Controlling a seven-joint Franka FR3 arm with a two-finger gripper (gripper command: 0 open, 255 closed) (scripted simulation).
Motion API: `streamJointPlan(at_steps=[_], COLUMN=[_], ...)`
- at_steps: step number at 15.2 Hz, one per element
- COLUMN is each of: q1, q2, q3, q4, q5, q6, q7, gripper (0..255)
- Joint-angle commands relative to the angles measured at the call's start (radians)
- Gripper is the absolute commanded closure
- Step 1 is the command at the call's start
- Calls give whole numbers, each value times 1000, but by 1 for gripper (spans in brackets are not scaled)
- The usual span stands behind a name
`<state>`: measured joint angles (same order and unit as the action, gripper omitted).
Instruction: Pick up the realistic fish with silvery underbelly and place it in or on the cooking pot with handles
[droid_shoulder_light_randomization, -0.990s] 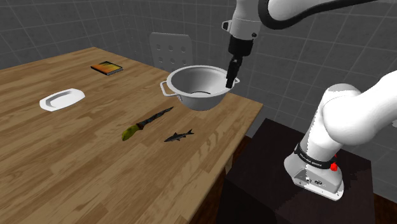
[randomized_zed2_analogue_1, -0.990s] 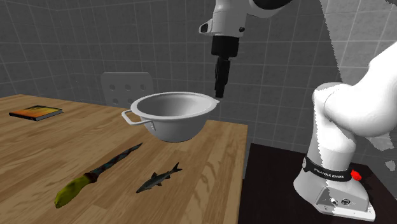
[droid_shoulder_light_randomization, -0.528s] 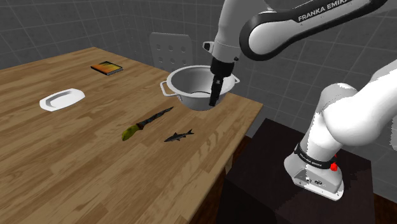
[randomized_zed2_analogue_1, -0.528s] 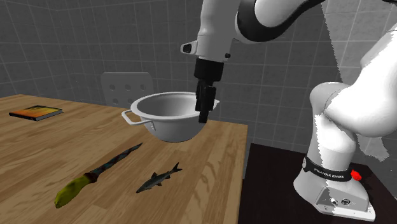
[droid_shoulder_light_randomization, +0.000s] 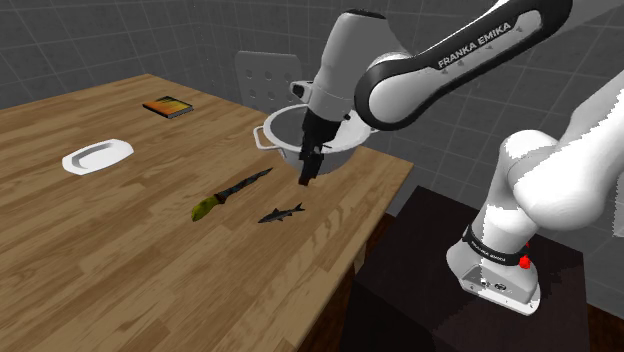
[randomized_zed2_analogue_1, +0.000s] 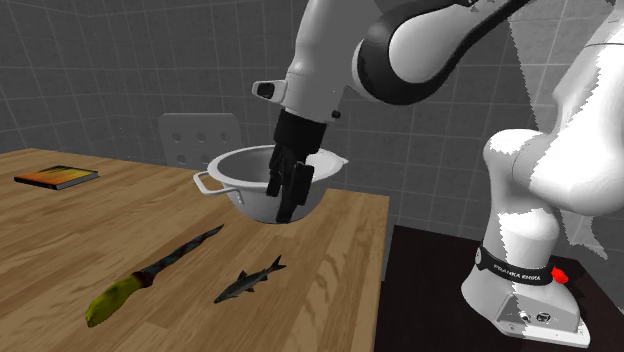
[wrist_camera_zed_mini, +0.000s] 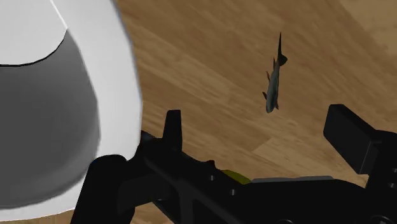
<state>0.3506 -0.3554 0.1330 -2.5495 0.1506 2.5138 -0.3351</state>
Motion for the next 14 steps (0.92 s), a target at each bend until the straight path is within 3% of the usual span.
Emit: streamJointPlan(at_steps=[1, 4, 14], q1=[30, 60, 62], q2=[127, 224, 346], q3=[21, 42, 51], q4=[1, 28, 43], q5=[11, 20, 4], q6=[81, 182, 291], q7=[-26, -71, -63], gripper=[0, 0, 0])
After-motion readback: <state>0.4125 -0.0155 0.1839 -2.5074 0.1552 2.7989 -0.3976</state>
